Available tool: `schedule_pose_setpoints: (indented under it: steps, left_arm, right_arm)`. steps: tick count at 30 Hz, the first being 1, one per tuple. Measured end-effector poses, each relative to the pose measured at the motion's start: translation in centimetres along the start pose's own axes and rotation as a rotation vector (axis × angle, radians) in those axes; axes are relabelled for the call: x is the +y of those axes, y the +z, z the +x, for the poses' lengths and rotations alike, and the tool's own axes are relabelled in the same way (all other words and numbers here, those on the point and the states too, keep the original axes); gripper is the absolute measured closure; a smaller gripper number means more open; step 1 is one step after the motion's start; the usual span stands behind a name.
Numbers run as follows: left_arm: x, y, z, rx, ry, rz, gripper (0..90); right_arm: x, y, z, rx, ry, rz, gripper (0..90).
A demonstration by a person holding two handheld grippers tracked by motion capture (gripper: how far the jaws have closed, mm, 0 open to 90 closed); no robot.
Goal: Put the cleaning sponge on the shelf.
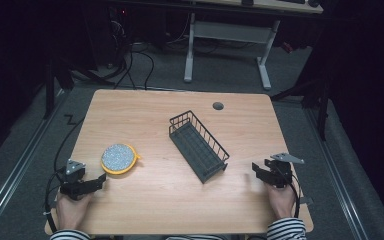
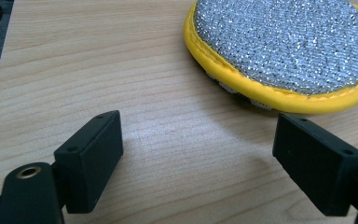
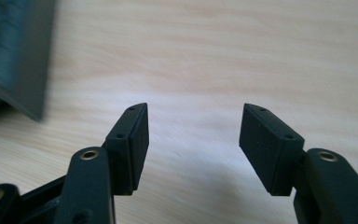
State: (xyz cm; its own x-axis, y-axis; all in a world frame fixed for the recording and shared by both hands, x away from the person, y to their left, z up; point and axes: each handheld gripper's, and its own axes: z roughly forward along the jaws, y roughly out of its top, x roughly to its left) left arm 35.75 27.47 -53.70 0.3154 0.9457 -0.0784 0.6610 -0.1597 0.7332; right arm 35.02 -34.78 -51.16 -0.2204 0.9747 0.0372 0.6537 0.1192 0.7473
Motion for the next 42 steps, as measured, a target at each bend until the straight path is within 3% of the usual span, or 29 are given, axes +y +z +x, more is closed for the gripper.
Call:
schedule_pose_setpoints:
  steps: [6, 10, 17, 20, 23, 30, 33, 37, 42]
  left_arm:
    - [0.0, -0.9, 0.7, -0.037, -0.041, 0.006, 24.4]
    - [0.2, -2.2, 1.1, -0.046, -0.066, -0.019, 24.3]
    - [2.4, -3.5, 1.0, -0.083, -0.075, -0.031, 23.5]
    - [3.8, -2.7, 0.7, -0.095, -0.063, -0.011, 22.9]
    - [5.3, -1.5, 0.4, -0.073, -0.048, 0.017, 25.6]
    - [7.9, 1.4, 0.0, -0.075, -0.051, 0.056, 30.4]
    - [8.4, 2.5, 0.2, -0.045, -0.060, 0.083, 35.3]
    - [8.4, 3.2, 0.3, -0.056, -0.079, 0.092, 38.8]
    - [8.2, 3.9, 0.1, -0.061, -0.067, 0.121, 42.2]
  right_arm:
    - [-1.7, 0.8, -0.6, -0.053, -0.019, 0.025, 37.3]
    - [-1.7, 0.8, -0.6, -0.054, -0.025, 0.029, 36.9]
    - [-1.7, 0.8, -0.5, -0.047, -0.031, 0.032, 34.5]
    - [-1.7, 0.8, -0.5, -0.047, -0.030, 0.033, 34.4]
    - [-1.7, 0.8, -0.5, -0.046, -0.032, 0.032, 34.4]
    - [-1.7, 0.8, -0.5, -0.046, -0.032, 0.033, 34.2]
    - [-1.7, 0.8, -0.5, -0.045, -0.032, 0.033, 34.1]
    - [-1.7, 0.8, -0.5, -0.044, -0.032, 0.031, 34.1]
    - [-1.7, 0.8, -0.5, -0.044, -0.032, 0.031, 34.0]
